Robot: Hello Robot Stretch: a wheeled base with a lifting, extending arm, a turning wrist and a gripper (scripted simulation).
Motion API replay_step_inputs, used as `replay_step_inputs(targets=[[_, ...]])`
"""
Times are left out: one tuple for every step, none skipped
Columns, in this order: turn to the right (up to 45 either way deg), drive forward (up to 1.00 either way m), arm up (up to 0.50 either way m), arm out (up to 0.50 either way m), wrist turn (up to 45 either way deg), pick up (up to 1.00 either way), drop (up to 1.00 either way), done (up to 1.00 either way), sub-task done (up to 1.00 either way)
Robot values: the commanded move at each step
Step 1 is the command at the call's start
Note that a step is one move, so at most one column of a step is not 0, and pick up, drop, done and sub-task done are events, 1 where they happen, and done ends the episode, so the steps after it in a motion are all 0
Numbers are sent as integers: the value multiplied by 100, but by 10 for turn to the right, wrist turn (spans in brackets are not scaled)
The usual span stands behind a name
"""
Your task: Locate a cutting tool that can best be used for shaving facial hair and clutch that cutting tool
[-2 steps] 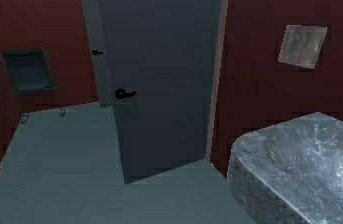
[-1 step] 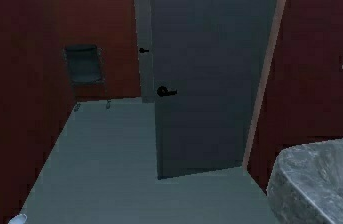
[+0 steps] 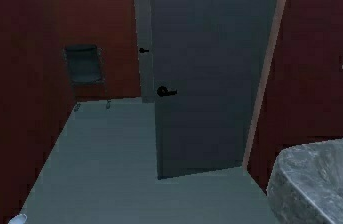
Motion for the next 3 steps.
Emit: replay_step_inputs(targets=[[0, 0, 38, 0, 0, 0, 0, 0, 0], [0, 0, 0, 44, 0, 0, 0, 0, 0], [0, 0, 0, 0, 450, 0, 0, 0, 0]])
